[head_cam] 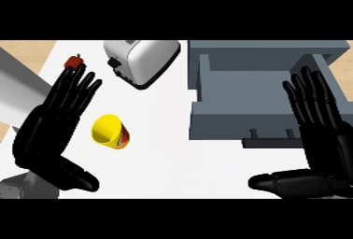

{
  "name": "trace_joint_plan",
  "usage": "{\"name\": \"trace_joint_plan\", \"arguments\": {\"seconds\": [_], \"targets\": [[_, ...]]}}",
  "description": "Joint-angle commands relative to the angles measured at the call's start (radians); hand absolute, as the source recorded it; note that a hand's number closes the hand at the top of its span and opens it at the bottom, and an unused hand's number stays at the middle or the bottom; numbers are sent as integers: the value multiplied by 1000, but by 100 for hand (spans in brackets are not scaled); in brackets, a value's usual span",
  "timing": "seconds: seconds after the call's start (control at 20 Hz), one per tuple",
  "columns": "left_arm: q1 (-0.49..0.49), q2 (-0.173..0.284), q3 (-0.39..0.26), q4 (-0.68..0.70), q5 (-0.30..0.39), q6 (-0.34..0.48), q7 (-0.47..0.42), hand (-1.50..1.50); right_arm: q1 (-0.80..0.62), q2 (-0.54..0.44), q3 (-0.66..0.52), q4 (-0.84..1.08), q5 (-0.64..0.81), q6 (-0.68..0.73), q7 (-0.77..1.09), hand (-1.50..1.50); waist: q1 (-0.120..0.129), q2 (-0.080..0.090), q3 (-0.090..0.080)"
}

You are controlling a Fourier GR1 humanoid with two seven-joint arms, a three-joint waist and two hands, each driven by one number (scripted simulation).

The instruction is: Pick up the cup, place it into the drawer and close the drawer

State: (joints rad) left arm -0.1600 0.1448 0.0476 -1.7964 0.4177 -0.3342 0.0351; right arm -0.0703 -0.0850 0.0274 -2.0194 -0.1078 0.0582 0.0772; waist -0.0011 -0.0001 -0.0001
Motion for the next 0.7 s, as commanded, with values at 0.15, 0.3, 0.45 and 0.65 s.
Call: {"name": "trace_joint_plan", "arguments": {"seconds": [0.15, 0.3, 0.45, 0.65], "targets": [[-2, -1, 18, 31, -5, -14, 15, -150, 17, -2, -29, -29, -28, 29, 7, -150, 0, 0, 0], [58, -40, -23, -27, -55, 16, 2, -150, -9, -19, -81, 19, -45, 42, -21, -150, 2, 0, 0], [74, -20, 0, 26, -76, -16, -29, -150, -8, 10, -40, 27, -2, 23, -29, -150, 2, 0, 0], [78, 3, 33, 99, -85, -42, -56, -150, -1, 23, 1, -53, 44, -15, 47, -150, 1, 0, 0]]}}
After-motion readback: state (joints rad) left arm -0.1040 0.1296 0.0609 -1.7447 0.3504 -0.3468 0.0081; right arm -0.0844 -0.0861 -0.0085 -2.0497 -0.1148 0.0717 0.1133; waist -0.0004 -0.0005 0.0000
